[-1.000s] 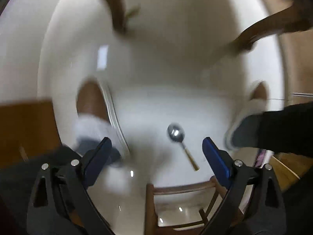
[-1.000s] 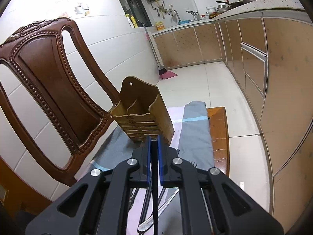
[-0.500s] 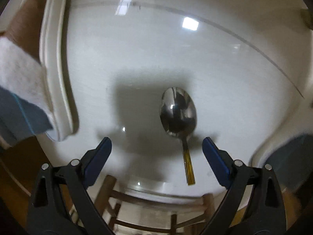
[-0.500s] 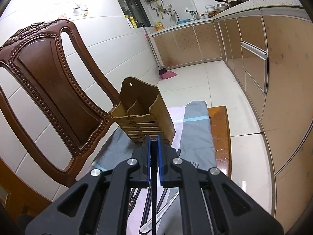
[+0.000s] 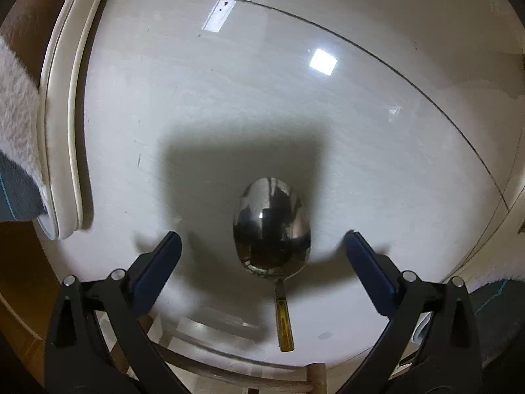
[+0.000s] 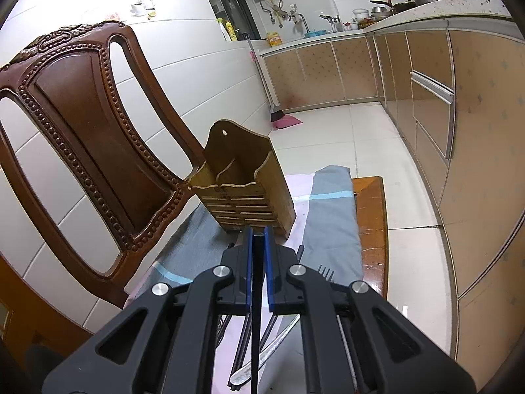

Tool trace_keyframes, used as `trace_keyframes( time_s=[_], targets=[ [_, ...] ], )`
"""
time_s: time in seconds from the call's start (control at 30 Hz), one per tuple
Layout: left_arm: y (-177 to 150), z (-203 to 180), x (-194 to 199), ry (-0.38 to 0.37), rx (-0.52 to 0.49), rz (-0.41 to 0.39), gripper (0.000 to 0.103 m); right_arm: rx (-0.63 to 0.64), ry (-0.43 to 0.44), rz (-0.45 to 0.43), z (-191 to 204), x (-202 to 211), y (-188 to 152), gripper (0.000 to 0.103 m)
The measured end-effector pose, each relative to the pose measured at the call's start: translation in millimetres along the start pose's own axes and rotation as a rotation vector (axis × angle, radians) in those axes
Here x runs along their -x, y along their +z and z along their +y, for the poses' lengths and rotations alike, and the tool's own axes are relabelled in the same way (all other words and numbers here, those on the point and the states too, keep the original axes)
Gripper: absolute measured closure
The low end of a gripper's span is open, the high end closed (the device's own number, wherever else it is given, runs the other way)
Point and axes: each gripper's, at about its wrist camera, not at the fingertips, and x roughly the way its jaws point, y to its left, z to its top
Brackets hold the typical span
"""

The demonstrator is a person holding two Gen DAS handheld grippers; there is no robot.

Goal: Organize utensils

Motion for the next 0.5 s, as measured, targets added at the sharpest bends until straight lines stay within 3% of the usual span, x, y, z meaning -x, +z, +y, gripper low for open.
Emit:
trace_keyframes(
  time_s=[0.07, 0.17, 0.23, 0.33, 0.4, 0.5],
  targets=[
    [-1.3, 1.6, -0.2, -0.002, -0.012, -0.014, 0.005, 0.0, -0.001, 0.001, -0.5, -0.4, -0.1, 0.096],
    [-2.6, 1.2, -1.7, -0.05, -0.005, -0.004, 0.019, 0.001, -0.002, 0.002, -0.7, -0.5, -0.1, 0.096],
    [-1.5, -8.0, 0.8, -0.084, -0.02, 0.002, 0.042, 0.0, -0.002, 0.002, -1.2, -0.8, 0.1, 0.096],
    [2.4, -21.1, 3.5, -0.086, -0.037, 0.012, 0.058, 0.0, -0.005, 0.002, -1.5, -1.1, -0.3, 0.096],
    [6.0, -20.0, 3.1, -0.094, -0.033, 0.02, 0.063, -0.002, -0.007, 0.003, -2.5, -1.3, -0.6, 0.096],
    [10.4, -21.9, 4.6, -0.125, -0.039, 0.036, 0.063, -0.006, -0.01, 0.002, -4.3, -0.5, -0.9, 0.096]
  ],
)
